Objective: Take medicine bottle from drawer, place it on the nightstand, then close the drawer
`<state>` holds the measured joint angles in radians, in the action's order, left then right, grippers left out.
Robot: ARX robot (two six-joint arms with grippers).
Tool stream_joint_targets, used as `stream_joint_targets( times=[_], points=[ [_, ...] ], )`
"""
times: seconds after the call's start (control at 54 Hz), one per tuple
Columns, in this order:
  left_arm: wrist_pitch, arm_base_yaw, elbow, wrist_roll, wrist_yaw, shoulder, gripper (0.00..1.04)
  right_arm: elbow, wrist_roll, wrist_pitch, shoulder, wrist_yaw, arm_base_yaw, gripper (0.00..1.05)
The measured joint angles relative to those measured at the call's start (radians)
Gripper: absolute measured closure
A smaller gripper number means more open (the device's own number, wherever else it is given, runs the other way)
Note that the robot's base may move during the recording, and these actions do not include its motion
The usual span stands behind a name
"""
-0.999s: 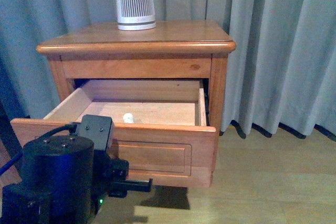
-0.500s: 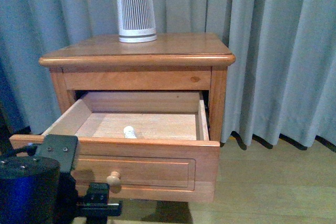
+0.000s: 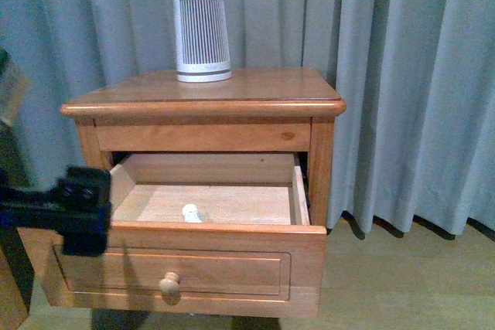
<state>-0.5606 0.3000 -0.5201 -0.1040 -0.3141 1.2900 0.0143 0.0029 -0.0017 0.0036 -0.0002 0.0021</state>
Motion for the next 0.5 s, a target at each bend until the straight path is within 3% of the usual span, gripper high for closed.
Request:
stream_joint_targets(
  times=[0.241,0.352,0.5],
  points=[
    [0.282,-0.009,0.131,-0.038,-0.037,-0.466,0.07,0.000,0.000,0.000,0.000,0.000,0.000,0.07],
    [0.509,0.016,0.204,0.014,-0.118,-0.734,0.07,0.000,0.000,0.000,0.000,0.000,0.000,0.07],
    [0.681,0.081,0.280,0.051,-0.211,-0.973,0.07,0.000,0.000,0.000,0.000,0.000,0.000,0.07]
  ],
)
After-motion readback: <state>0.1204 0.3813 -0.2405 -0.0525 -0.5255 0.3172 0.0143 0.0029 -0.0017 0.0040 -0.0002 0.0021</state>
